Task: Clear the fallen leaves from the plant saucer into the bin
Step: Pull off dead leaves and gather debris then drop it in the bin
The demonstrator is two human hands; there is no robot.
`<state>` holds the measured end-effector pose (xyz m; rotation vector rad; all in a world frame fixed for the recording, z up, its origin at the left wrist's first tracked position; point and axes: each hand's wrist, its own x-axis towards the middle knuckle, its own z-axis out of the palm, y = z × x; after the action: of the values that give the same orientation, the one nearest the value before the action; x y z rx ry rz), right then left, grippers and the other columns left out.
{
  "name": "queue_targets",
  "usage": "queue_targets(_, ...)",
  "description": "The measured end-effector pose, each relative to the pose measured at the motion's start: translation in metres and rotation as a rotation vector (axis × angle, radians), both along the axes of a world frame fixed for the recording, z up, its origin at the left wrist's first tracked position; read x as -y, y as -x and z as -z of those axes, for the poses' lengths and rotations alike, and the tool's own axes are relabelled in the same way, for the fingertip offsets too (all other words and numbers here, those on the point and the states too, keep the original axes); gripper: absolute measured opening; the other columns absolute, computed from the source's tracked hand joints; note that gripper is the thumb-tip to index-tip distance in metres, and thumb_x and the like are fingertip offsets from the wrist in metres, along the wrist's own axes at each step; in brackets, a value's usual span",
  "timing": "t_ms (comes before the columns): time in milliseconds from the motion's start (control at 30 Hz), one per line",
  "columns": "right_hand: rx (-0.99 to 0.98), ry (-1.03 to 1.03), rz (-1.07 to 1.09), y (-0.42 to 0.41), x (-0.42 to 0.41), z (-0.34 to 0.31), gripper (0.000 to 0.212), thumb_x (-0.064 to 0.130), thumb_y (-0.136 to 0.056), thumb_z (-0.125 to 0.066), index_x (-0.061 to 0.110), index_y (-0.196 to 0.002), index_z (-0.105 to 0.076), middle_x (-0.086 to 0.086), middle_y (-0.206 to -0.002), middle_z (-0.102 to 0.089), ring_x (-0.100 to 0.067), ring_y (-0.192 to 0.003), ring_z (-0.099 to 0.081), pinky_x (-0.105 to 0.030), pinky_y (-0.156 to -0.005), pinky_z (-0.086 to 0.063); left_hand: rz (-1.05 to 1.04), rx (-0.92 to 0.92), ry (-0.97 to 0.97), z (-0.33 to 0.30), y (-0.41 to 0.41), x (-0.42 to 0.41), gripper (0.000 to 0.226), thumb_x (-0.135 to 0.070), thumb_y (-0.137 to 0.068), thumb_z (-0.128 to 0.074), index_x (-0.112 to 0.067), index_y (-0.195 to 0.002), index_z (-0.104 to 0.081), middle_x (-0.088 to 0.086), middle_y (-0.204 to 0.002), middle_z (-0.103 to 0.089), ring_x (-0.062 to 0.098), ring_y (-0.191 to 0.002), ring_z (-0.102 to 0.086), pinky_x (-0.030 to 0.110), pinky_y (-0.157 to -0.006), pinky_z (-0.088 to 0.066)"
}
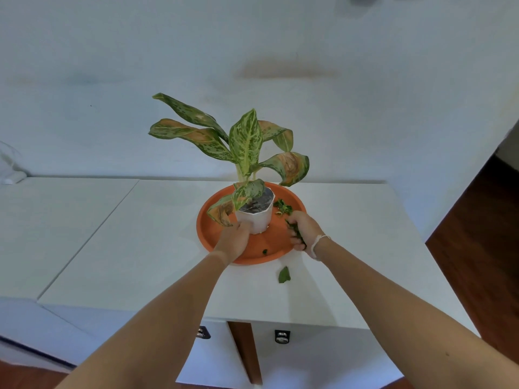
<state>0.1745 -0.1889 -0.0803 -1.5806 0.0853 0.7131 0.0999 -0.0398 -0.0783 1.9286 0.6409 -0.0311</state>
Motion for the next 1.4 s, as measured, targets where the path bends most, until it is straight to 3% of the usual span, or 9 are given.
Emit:
queue_targets(67, -0.173, -0.216, 0.062, 0.005, 0.011, 0.005, 0.024, 0.016, -0.081, -0.035, 0.017, -0.057, -0.031, 0.002, -0.046, -0.031, -0.01, -0.03, -0.022, -0.014, -0.034, -0.014, -0.02, 0.039, 0.055, -0.005, 0.001, 0.004, 0.036, -0.018, -0.089, -0.04, 0.008, -0.101, -0.061, -0.001, -0.114, -0.039, 0.031, -0.07, -0.058, 0.037, -0.076, -0.048)
queue_targets(100, -0.225, -0.298, 0.082, 0.008, 0.016, 0.008, 0.024, 0.016, -0.081, -0.034, 0.017, -0.057, -0.031, 0.002, -0.044, -0.032, -0.01, -0.03, -0.023, -0.014, -0.033, -0.014, -0.025, 0.05, 0.054, -0.007, 0.003, 0.007, 0.043, -0.015, -0.088, -0.039, 0.012, -0.118, -0.053, 0.035, -0.103, -0.054, 0.042, -0.084, -0.061, 0.043, -0.086, -0.05)
queue_targets(167, -0.283, -0.407, 0.108, 0.015, 0.025, 0.013, 0.024, 0.017, -0.081, -0.033, 0.016, -0.057, -0.029, 0.002, -0.043, -0.034, -0.011, -0.03, -0.025, -0.014, -0.033, -0.015, -0.007, 0.042, 0.03, -0.009, 0.004, 0.012, 0.022, -0.012, -0.087, -0.036, -0.005, -0.099, -0.053, 0.031, -0.081, -0.056, 0.033, -0.068, -0.056, 0.038, -0.07, -0.048)
queue_targets(200, -0.293, -0.445, 0.117, 0.019, 0.028, 0.015, 0.023, 0.016, -0.08, -0.034, 0.016, -0.057, -0.03, 0.001, -0.045, -0.036, -0.011, -0.031, -0.026, -0.014, -0.033, -0.017, -0.034, 0.041, 0.053, -0.006, 0.003, 0.012, 0.047, -0.012, -0.087, -0.036, 0.014, -0.124, -0.022, 0.024, -0.072, -0.053, 0.021, -0.058, -0.045, 0.03, -0.06, -0.039)
queue_targets(233, -0.298, -0.48, 0.128, 0.023, 0.032, 0.016, 0.022, 0.016, -0.08, -0.034, 0.016, -0.058, -0.031, 0.0, -0.047, -0.038, -0.011, -0.032, -0.028, -0.014, -0.033, -0.018, -0.024, 0.029, 0.046, -0.005, 0.003, 0.011, 0.045, -0.012, -0.088, -0.035, 0.011, -0.124, -0.049, 0.02, -0.071, -0.051, 0.016, -0.057, -0.038, 0.027, -0.057, -0.032)
queue_targets(400, -0.311, -0.512, 0.163, 0.041, 0.041, 0.026, 0.023, 0.005, -0.082, -0.029, 0.012, -0.062, -0.038, -0.006, -0.061, -0.043, -0.011, -0.034, -0.033, -0.013, -0.031, -0.024, 0.035, -0.037, 0.088, -0.008, 0.007, 0.014, 0.021, -0.016, -0.088, -0.04, -0.014, -0.067, -0.044, 0.002, -0.064, -0.039, 0.015, -0.057, -0.033, 0.027, -0.055, -0.029)
queue_targets(633, -0.042, -0.004, 0.035, 0.056, 0.035, 0.032, 0.027, 0.003, -0.082, -0.036, 0.01, -0.06, -0.049, -0.003, -0.056, -0.04, -0.012, -0.041, -0.028, -0.016, -0.033, -0.017, 0.201, -0.003, -0.09, 0.003, 0.0, 0.005, 0.029, -0.009, -0.09, -0.04, -0.013, -0.064, -0.05, 0.003, -0.064, -0.045, 0.015, -0.056, -0.038, 0.024, -0.05, -0.029)
queue_targets(1100, 0.44, 0.384, -0.112, 0.067, 0.032, 0.041, 0.018, 0.029, -0.08, -0.072, 0.017, -0.093, -0.069, 0.007, -0.065, -0.044, -0.008, -0.058, -0.04, -0.017, -0.054, -0.032, 0.564, -0.044, -0.57, 0.014, -0.002, -0.001, 0.035, -0.022, -0.094, -0.051, -0.016, -0.128, -0.06, 0.003, -0.143, -0.051, 0.023, -0.129, -0.048, 0.031, -0.108, -0.037)
queue_targets(1400, 0.557, 0.67, -0.295, 0.068, 0.028, 0.044, 0.008, 0.032, -0.084, -0.064, 0.026, -0.087, -0.059, 0.015, -0.068, -0.046, -0.015, -0.076, -0.049, -0.017, -0.055, -0.032, 0.505, -0.003, -0.641, 0.023, -0.005, 0.001, 0.021, -0.018, -0.089, -0.059, -0.016, -0.106, -0.072, 0.003, -0.121, -0.064, 0.022, -0.108, -0.059, 0.031, -0.09, -0.048)
